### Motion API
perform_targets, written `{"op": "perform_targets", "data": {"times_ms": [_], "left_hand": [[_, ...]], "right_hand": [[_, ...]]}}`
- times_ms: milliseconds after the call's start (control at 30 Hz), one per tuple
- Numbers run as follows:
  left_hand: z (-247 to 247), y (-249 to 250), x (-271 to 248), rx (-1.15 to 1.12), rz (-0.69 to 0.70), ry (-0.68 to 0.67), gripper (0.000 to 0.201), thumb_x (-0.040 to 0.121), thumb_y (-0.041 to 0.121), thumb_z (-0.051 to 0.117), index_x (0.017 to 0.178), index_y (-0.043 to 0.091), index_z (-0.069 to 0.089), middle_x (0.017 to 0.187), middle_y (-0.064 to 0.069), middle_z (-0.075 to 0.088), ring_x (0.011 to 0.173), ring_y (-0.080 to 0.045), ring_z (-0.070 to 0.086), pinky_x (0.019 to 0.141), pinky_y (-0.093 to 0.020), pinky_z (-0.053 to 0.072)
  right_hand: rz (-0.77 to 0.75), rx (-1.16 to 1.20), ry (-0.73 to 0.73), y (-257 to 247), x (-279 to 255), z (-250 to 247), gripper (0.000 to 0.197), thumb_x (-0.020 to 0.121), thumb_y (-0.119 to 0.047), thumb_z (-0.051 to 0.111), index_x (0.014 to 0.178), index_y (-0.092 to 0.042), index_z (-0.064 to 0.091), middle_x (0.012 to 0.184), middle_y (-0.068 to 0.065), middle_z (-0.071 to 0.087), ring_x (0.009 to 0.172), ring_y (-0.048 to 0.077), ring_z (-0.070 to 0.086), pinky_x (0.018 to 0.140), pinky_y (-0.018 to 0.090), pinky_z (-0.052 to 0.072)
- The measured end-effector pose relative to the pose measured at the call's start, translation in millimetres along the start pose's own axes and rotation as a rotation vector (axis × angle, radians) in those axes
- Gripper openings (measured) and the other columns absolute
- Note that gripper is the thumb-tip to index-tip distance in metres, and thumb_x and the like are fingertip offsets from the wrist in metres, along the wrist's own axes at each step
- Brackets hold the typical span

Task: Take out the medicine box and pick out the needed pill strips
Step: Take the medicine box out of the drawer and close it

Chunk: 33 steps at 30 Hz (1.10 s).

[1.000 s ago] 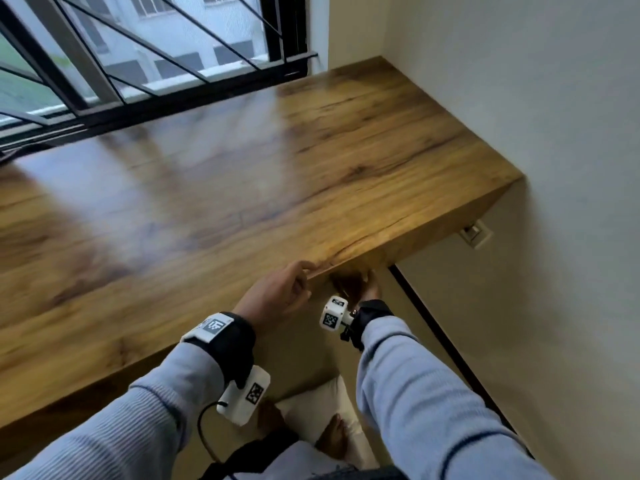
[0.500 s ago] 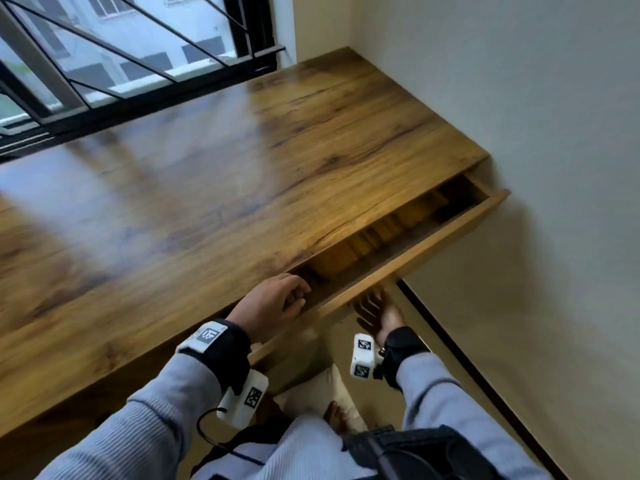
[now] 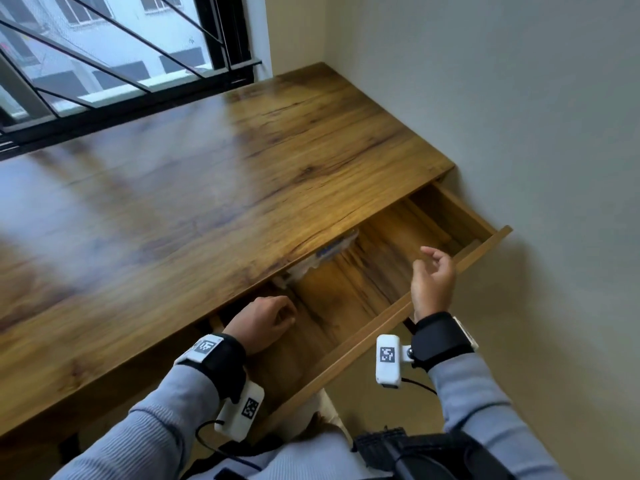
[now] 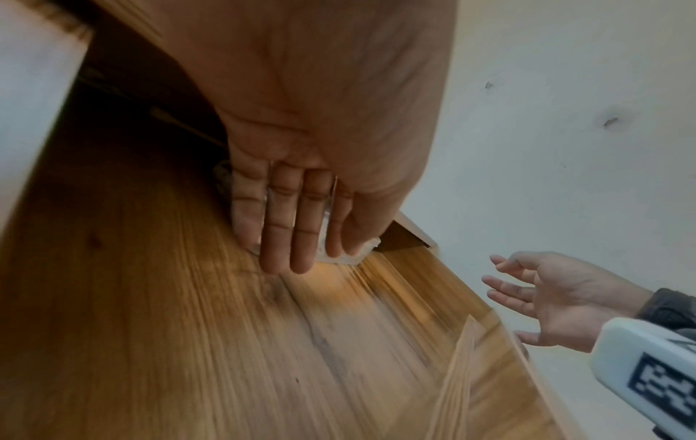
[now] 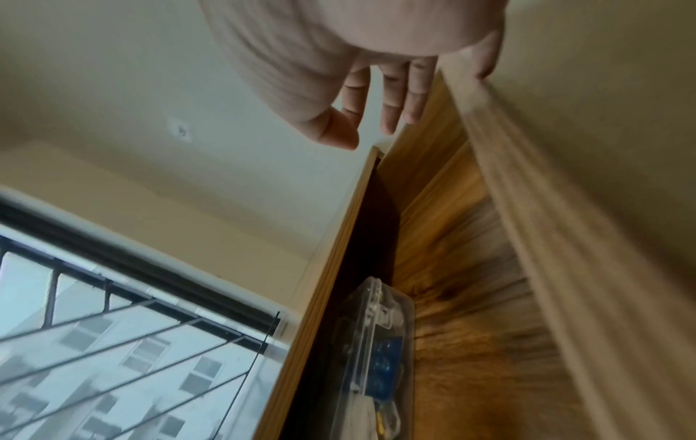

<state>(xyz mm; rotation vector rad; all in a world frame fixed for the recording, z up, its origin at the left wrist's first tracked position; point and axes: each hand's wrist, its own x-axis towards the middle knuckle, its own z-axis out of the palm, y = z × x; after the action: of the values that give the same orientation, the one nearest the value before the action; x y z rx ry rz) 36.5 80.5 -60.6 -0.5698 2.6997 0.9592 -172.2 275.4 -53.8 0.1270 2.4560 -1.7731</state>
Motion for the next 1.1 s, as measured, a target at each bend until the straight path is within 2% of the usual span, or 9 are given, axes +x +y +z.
{"op": "perform_targets", "data": {"times_ms": [67, 133, 267, 400, 567, 633, 733, 900, 1100], "left_hand": [[2.3, -3.3, -0.2, -0.003, -0.017, 0.019, 0.022, 0.095, 0.025, 0.054, 0.116, 0.023, 0.06, 0.112, 0.003, 0.066, 0.097, -0.009, 0.062, 0.087, -0.025, 0.054], [5.4, -5.6, 0.5, -0.031, -0.097, 0.037, 0.021, 0.094, 0.028, 0.055, 0.114, 0.022, 0.06, 0.109, 0.003, 0.066, 0.093, -0.009, 0.062, 0.084, -0.026, 0.055], [8.1, -6.8, 9.5, -0.195, -0.314, 0.118, 0.021, 0.093, 0.036, 0.056, 0.105, 0.02, 0.06, 0.095, 0.002, 0.064, 0.083, -0.011, 0.061, 0.074, -0.027, 0.055], [12.3, -8.7, 24.3, -0.433, -0.485, 0.143, 0.025, 0.097, 0.035, 0.05, 0.101, 0.012, 0.06, 0.093, -0.012, 0.067, 0.085, -0.027, 0.067, 0.079, -0.043, 0.058], [20.7, -21.9, 44.9, -0.628, -0.58, 0.081, 0.034, 0.1, 0.029, 0.043, 0.108, 0.0, 0.06, 0.101, -0.023, 0.07, 0.088, -0.037, 0.07, 0.083, -0.05, 0.058], [20.2, -18.1, 47.4, -0.688, -0.591, 0.065, 0.032, 0.101, 0.026, 0.042, 0.104, -0.001, 0.059, 0.095, -0.023, 0.069, 0.081, -0.036, 0.069, 0.077, -0.048, 0.059], [17.6, 1.6, 38.5, -0.839, -0.591, -0.043, 0.019, 0.099, 0.021, 0.047, 0.1, 0.004, 0.056, 0.079, -0.015, 0.067, 0.064, -0.027, 0.067, 0.055, -0.031, 0.059], [26.9, 24.4, 19.1, -0.808, -0.425, -0.173, 0.028, 0.099, 0.025, 0.05, 0.097, -0.002, 0.058, 0.068, -0.012, 0.066, 0.049, -0.016, 0.066, 0.049, -0.026, 0.057], [31.4, 46.0, -9.5, -0.736, -0.314, -0.324, 0.037, 0.095, 0.033, 0.055, 0.092, -0.003, 0.064, 0.078, -0.016, 0.07, 0.062, -0.023, 0.07, 0.057, -0.027, 0.058]], "right_hand": [[-0.066, -0.21, -0.074, -4.1, -0.8, 6.3, 0.023, 0.075, -0.027, 0.055, 0.087, -0.047, 0.055, 0.115, -0.007, 0.055, 0.104, 0.021, 0.059, 0.101, 0.059, 0.041], [-0.145, -0.399, -0.191, -7.2, 0.7, 16.0, 0.022, 0.077, -0.03, 0.057, 0.092, -0.045, 0.054, 0.113, -0.008, 0.053, 0.106, 0.02, 0.057, 0.105, 0.059, 0.035], [-0.016, -0.26, -0.45, -21.6, 15.7, 51.2, 0.034, 0.088, -0.014, 0.06, 0.122, -0.02, 0.056, 0.129, 0.005, 0.054, 0.107, 0.018, 0.052, 0.088, 0.032, 0.044], [0.153, -0.225, -0.439, -15.4, 50.5, 93.8, 0.046, 0.089, -0.012, 0.059, 0.133, -0.001, 0.049, 0.134, 0.015, 0.056, 0.121, 0.03, 0.054, 0.094, 0.031, 0.041], [0.189, -0.346, -0.443, 3.1, 64.4, 117.3, 0.039, 0.093, -0.008, 0.052, 0.13, 0.005, 0.051, 0.131, 0.02, 0.057, 0.121, 0.034, 0.054, 0.097, 0.037, 0.043], [0.154, -0.383, -0.42, 9.4, 63.5, 113.5, 0.035, 0.092, -0.004, 0.053, 0.125, 0.005, 0.055, 0.127, 0.021, 0.06, 0.119, 0.035, 0.056, 0.094, 0.036, 0.043], [0.078, -0.414, -0.405, 14.9, 62.3, 90.2, 0.032, 0.088, -0.007, 0.061, 0.118, 0.005, 0.061, 0.12, 0.02, 0.065, 0.105, 0.027, 0.061, 0.086, 0.032, 0.045], [0.049, -0.351, -0.386, 21.2, 50.1, 21.0, 0.03, 0.085, -0.001, 0.066, 0.115, 0.005, 0.064, 0.114, 0.023, 0.066, 0.092, 0.02, 0.057, 0.077, 0.026, 0.042], [0.144, -0.271, -0.371, 16.3, 28.8, -40.1, 0.032, 0.087, -0.01, 0.067, 0.119, -0.009, 0.063, 0.11, 0.013, 0.067, 0.088, 0.017, 0.063, 0.065, 0.024, 0.047]]}}
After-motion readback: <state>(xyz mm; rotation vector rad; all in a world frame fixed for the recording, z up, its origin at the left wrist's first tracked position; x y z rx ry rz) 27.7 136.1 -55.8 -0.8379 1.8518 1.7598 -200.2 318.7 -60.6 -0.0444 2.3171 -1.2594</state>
